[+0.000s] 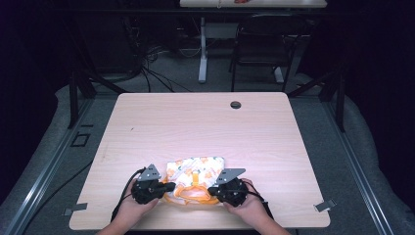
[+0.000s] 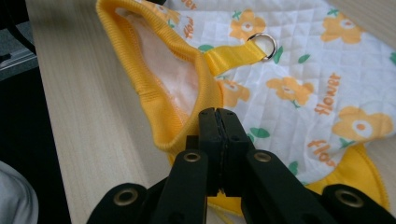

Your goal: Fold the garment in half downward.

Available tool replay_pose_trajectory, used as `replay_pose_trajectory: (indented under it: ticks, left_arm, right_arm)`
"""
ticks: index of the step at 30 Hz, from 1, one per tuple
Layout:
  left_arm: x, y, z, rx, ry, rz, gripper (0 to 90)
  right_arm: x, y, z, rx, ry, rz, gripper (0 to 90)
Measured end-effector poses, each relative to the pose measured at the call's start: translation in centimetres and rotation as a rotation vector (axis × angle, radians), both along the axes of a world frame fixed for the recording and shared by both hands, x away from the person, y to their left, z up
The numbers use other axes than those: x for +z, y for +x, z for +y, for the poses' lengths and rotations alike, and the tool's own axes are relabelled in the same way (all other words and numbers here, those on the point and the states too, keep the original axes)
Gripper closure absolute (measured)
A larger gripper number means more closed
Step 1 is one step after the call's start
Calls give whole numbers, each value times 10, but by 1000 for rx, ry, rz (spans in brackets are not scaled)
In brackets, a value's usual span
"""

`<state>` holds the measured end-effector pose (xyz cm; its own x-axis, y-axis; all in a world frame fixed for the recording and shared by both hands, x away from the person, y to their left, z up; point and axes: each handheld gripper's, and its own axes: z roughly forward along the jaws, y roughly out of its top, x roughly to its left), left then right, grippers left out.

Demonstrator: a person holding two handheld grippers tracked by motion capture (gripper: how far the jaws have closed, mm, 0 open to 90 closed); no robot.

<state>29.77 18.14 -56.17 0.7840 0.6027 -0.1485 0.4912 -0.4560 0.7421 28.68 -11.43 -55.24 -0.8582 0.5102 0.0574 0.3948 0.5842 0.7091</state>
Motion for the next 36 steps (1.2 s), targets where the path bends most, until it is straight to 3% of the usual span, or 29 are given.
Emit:
replay_pose_trajectory:
  ticks: [13, 15, 24, 36]
  left_arm:
    - [-13, -1, 3, 6, -13, 6, 890]
    - [-13, -1, 4, 5, -12, 5, 891]
    - [-15, -2, 3, 9, -13, -6, 895]
    - [-13, 6, -1, 25, 33, -34, 897]
  right_arm:
    - [-15, -3, 1, -4, 3, 31, 898]
    - [-14, -3, 1, 3, -17, 29, 898]
    - [-18, -3, 0, -7, 11, 41, 900]
    - [-17, 2, 0, -13, 4, 38, 900]
